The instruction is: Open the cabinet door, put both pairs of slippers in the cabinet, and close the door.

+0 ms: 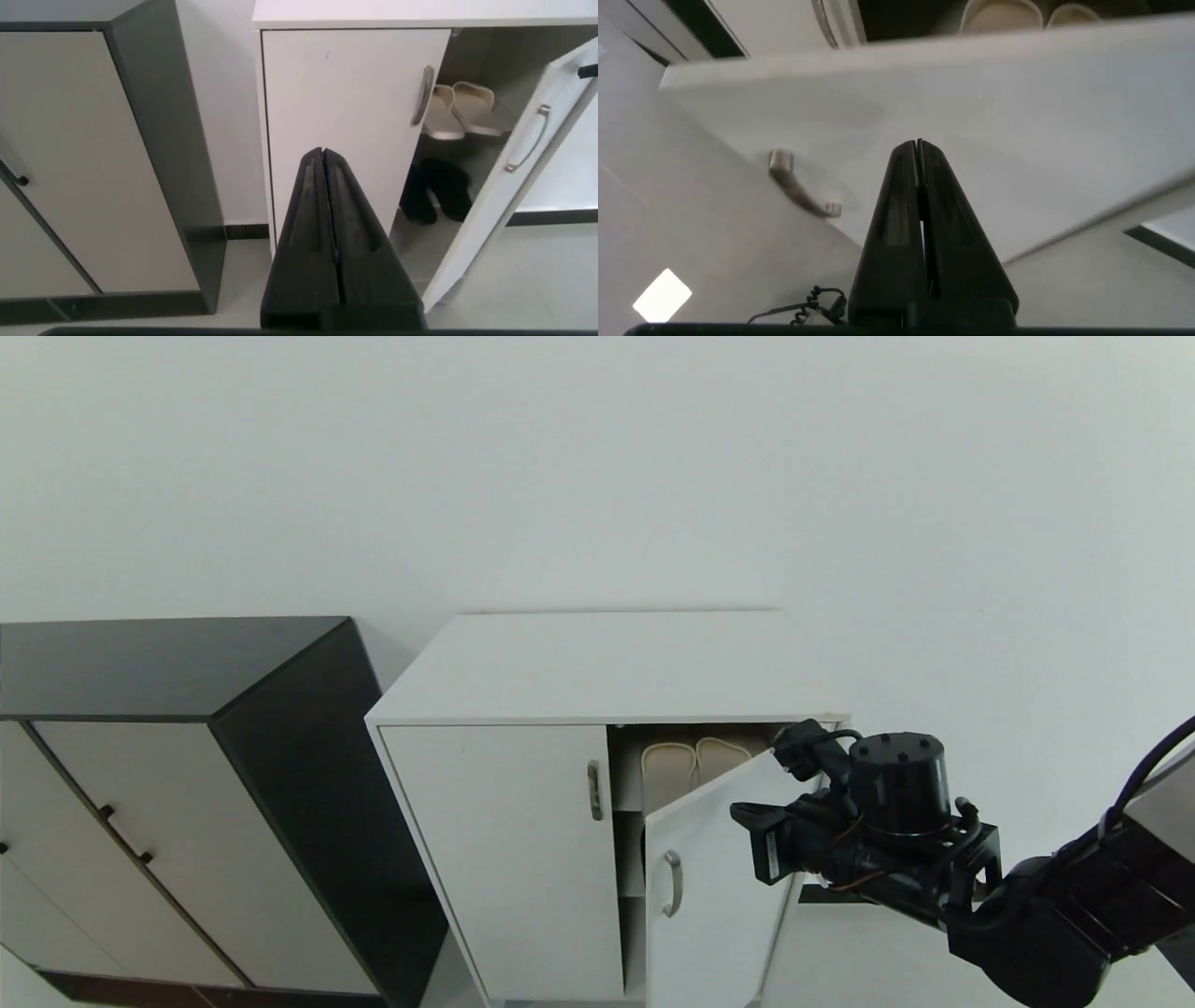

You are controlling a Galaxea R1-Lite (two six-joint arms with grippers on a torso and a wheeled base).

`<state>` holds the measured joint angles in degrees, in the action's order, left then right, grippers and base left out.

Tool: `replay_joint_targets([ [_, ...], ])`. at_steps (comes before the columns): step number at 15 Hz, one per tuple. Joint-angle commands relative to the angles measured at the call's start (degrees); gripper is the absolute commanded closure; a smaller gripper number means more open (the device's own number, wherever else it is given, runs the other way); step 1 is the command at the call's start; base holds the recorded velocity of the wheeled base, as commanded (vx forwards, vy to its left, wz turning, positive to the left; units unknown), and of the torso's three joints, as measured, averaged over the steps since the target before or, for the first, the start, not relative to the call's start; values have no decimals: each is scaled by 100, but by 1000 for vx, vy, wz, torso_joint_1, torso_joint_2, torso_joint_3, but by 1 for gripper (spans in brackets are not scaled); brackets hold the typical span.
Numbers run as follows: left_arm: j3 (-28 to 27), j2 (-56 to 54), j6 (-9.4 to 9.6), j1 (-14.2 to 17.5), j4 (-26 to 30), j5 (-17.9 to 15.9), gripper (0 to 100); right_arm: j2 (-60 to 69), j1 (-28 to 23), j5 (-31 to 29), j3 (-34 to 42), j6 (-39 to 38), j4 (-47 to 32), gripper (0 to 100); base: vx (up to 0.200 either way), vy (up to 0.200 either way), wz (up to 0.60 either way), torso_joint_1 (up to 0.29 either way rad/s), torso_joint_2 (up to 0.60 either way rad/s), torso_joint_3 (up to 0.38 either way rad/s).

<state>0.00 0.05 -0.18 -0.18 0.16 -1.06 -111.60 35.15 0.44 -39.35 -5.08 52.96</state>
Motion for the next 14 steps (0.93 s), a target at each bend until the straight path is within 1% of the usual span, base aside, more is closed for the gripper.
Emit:
replay_joint_targets([
  [1,0,4,-8,1,2,1,100,-46,1,0,-29,-1,4,100,0,0,0,0,0,0],
  [5,0,4,-34,1,2,9,100,-248,-8,0,-222,-19,13,100,0,0,0,0,0,0],
  [8,0,4,-34,1,2,18,100,-511,-34,0,-503,-28,13,100,0,0,0,0,0,0],
  [12,0,4,-17,1,2,9,100,-933,-324,9,-872,-37,39,100,0,0,0,0,0,0],
  [14,0,4,-17,1,2,9,100,-986,-394,9,-943,-37,83,100,0,0,0,0,0,0],
])
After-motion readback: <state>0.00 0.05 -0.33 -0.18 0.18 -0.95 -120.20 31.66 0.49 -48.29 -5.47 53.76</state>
